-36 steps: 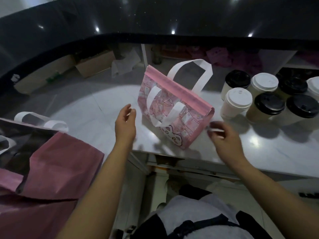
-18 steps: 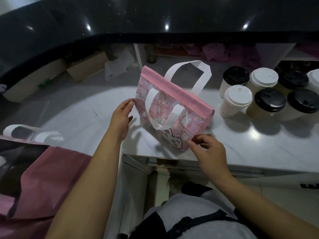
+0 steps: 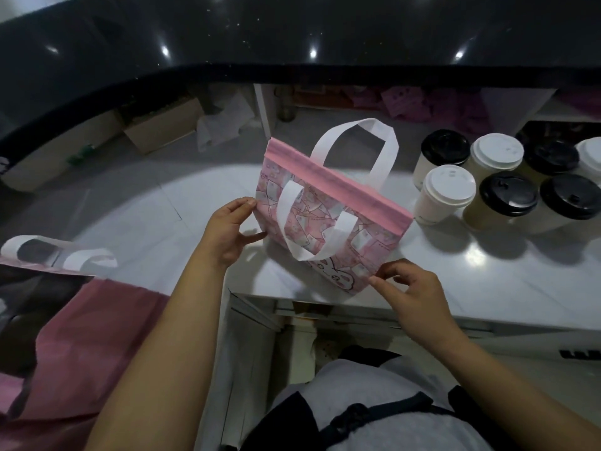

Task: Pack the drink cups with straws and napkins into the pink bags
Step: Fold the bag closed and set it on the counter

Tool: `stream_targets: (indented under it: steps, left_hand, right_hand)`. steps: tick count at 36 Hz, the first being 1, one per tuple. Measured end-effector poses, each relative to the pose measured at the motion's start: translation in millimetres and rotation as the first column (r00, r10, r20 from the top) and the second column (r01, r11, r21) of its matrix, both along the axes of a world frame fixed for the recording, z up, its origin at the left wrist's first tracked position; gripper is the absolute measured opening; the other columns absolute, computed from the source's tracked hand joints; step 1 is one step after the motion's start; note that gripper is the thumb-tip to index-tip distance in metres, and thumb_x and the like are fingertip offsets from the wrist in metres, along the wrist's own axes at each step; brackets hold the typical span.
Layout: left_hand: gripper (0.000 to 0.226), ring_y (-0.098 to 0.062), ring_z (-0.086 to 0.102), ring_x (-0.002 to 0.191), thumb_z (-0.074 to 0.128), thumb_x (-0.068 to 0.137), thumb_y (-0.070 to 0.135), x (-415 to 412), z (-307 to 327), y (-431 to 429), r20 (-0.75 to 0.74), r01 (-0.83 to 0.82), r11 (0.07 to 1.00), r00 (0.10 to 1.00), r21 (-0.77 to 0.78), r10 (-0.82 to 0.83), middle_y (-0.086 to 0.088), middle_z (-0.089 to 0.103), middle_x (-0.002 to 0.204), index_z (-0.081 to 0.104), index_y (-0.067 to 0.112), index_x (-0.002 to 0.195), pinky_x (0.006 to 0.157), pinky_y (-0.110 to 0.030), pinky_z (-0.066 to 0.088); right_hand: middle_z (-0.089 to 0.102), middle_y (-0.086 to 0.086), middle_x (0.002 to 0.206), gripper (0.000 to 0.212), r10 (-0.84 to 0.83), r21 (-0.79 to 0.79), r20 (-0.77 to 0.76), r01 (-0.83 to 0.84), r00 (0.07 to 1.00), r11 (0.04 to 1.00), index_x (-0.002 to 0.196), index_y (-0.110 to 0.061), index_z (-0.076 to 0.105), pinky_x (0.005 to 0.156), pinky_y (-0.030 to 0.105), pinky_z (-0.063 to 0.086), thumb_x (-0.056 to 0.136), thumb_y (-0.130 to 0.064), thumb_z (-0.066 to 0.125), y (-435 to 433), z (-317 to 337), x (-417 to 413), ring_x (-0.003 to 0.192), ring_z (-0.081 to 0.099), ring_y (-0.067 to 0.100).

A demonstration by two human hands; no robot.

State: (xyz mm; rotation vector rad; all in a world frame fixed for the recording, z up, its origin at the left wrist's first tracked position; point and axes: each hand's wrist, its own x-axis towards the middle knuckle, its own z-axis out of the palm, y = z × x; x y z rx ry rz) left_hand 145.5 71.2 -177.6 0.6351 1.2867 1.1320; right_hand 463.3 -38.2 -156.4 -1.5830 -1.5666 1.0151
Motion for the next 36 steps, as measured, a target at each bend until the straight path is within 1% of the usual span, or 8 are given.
stream_targets:
  steps: [6,10,13,17,23,26,30,36]
  left_hand:
    - [0.006,-0.016,0.060,0.108,0.062,0.099,0.021,12,3,10,-0.029,-0.090,0.996,0.996,0.006,0.090,0.004,0.071,0.102,0.068,0.023,0.096,0.073,-0.039,0.057]
    - [0.030,-0.023,0.048,0.132,0.054,0.103,0.028,29,2,12,-0.052,-0.183,0.983,0.982,-0.023,0.182,-0.004,0.055,0.142,0.057,0.031,0.133,0.092,-0.039,0.053]
    - [0.042,-0.028,0.044,0.139,0.046,0.107,0.030,46,-3,-1,-0.038,-0.270,0.962,0.962,-0.048,0.269,-0.008,0.047,0.150,0.041,0.035,0.148,0.109,-0.048,0.046]
    - [0.042,-0.024,0.054,0.131,0.041,0.108,0.024,74,-10,-33,-0.008,-0.345,0.934,0.938,-0.092,0.346,-0.004,0.056,0.142,0.040,0.031,0.149,0.111,-0.048,0.045]
    - [0.030,-0.010,0.061,0.117,0.046,0.106,0.023,110,-23,-85,-0.155,-0.307,0.944,0.945,-0.119,0.288,0.019,0.070,0.115,0.065,0.046,0.109,0.097,-0.035,0.051]
    - [0.030,-0.012,0.066,0.114,0.048,0.105,0.026,120,-23,-93,-0.128,-0.270,0.949,0.959,-0.161,0.251,0.017,0.072,0.118,0.064,0.048,0.118,0.090,-0.033,0.056]
    - [0.052,-0.019,0.065,0.119,0.059,0.087,0.058,127,-19,-94,-0.043,-0.193,0.967,0.981,-0.166,0.188,0.007,0.068,0.130,0.054,0.045,0.138,0.096,-0.044,0.055]
    - [0.050,-0.018,0.063,0.086,0.034,0.104,0.053,121,-22,-95,0.058,-0.163,0.962,0.982,-0.218,0.180,0.004,0.071,0.099,0.047,0.031,0.147,0.068,-0.032,0.054]
  right_hand:
    - [0.073,-0.018,0.088,0.009,0.147,-0.037,-0.024,-0.148,0.989,0.988,0.084,-0.028,0.074,0.081,0.017,0.051,0.084,-0.019,0.078,-1,15,3,0.090,0.067,0.003]
    - [0.075,-0.005,0.080,0.034,0.019,0.029,-0.158,-0.015,0.987,0.999,0.072,-0.027,0.074,0.077,0.024,0.053,0.089,0.001,0.068,18,24,42,0.076,0.068,0.008]
    - [0.075,-0.004,0.089,0.025,-0.065,0.031,-0.205,0.072,0.977,0.997,0.083,-0.030,0.076,0.084,0.034,0.052,0.095,-0.010,0.065,41,28,60,0.088,0.068,0.016]
    - [0.070,-0.011,0.113,0.017,-0.054,-0.117,-0.210,0.030,0.976,0.993,0.107,-0.039,0.070,0.092,0.035,0.050,0.093,-0.039,0.059,82,20,58,0.109,0.064,0.014]
    - [0.061,-0.003,0.127,0.027,-0.064,-0.498,-0.206,-0.049,0.976,0.866,0.122,-0.033,0.063,0.090,0.040,0.049,0.100,-0.043,0.049,148,-7,39,0.114,0.059,0.022]
    - [0.061,-0.006,0.131,0.037,-0.024,-0.580,-0.247,-0.128,0.969,0.805,0.126,-0.035,0.061,0.070,0.034,0.045,0.096,-0.052,0.049,162,-15,31,0.110,0.062,0.017]
    - [0.072,-0.019,0.110,0.039,0.124,-0.594,-0.322,-0.302,0.939,0.746,0.115,-0.048,0.067,0.072,0.031,0.045,0.081,-0.061,0.053,168,-21,26,0.090,0.071,0.003]
    - [0.059,-0.007,0.089,0.038,0.183,-0.596,-0.393,-0.401,0.901,0.696,0.116,-0.045,0.066,0.057,0.022,0.040,0.081,-0.058,0.061,169,-23,26,0.073,0.046,0.015]
